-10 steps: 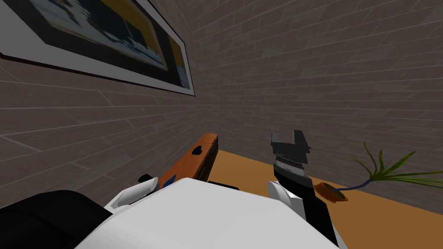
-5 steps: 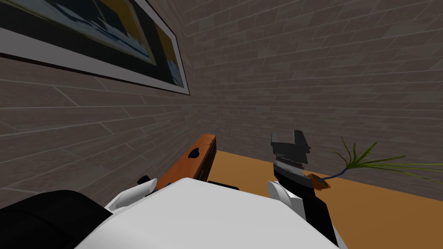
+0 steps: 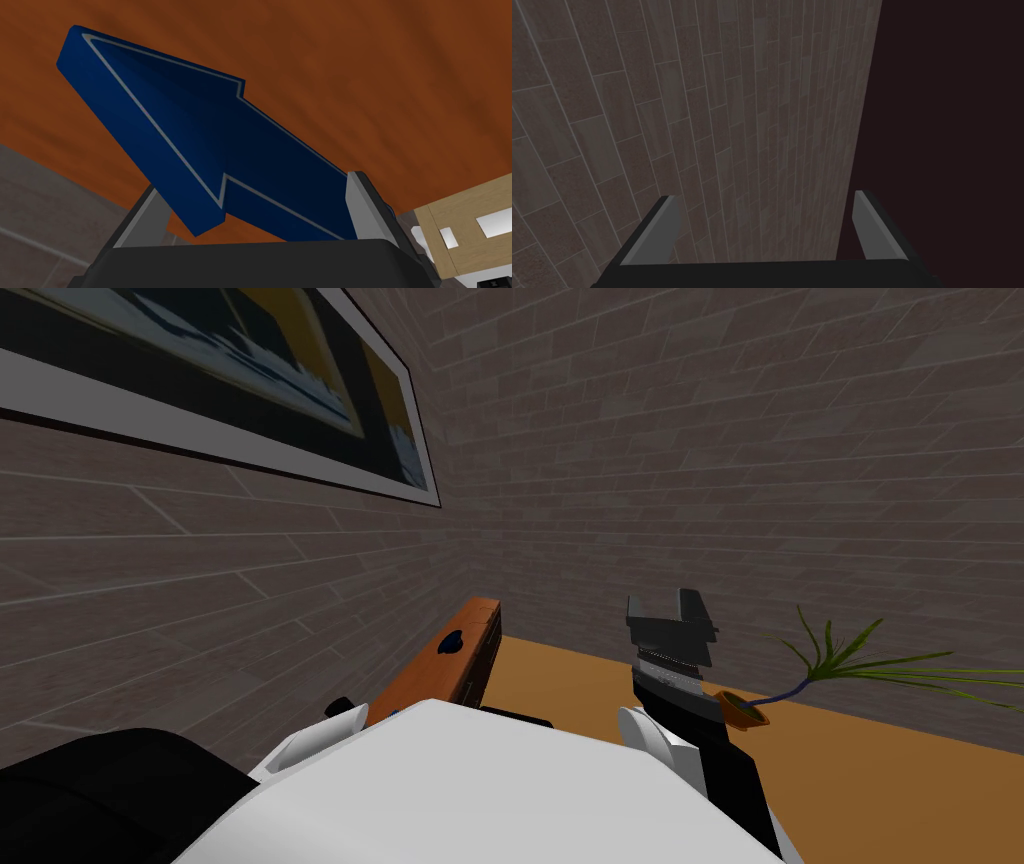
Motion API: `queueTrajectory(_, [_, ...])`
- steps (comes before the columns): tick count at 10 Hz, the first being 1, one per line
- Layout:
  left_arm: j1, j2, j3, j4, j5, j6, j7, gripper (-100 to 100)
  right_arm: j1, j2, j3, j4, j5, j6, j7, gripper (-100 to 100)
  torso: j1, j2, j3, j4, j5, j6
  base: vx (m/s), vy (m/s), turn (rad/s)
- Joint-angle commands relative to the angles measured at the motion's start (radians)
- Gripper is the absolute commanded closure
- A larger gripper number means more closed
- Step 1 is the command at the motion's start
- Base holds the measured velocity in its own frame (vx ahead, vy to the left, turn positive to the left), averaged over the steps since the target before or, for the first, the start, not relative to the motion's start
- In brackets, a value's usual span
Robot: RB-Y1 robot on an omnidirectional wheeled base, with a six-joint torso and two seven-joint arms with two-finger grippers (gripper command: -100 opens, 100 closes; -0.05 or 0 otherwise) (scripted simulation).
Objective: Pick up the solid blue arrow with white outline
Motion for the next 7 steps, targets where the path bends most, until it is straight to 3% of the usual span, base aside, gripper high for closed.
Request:
queueTrajectory(1, [0.0, 0.0, 0.0, 0.0, 0.0, 0.0, 0.0, -100, 0.0, 0.0, 0.0, 0.0, 0.0, 0.0, 0.0, 0, 0.0, 0.0, 0.0, 0.0, 0.0, 0.0, -0.002, 0.014, 0.0])
queueTrajectory(2, [-0.001, -0.001, -0.001, 0.002, -0.001, -0.004, 0.0, 100, 0.0, 0.0, 0.0, 0.0, 0.0, 0.0, 0.0, 0, -0.001, 0.0, 0.0, 0.0, 0.0, 0.0, 0.0, 0.0, 0.0])
queueTrajectory(6, [-0.003, -0.002, 0.002, 0.001, 0.003, -0.002, 0.006, 100, 0.0, 0.0, 0.0, 0.0, 0.0, 0.0, 0.0, 0, -0.001, 0.0, -0.001, -0.002, 0.0, 0.001, 0.001, 0.0, 0.005])
queueTrajectory(7, [-0.003, -0.002, 0.002, 0.001, 0.003, -0.002, 0.006, 0, 0.0, 0.0, 0.0, 0.0, 0.0, 0.0, 0.0, 0, 0.0, 0.001, -0.001, -0.002, 0.001, 0.001, 0.0, 0.0, 0.0])
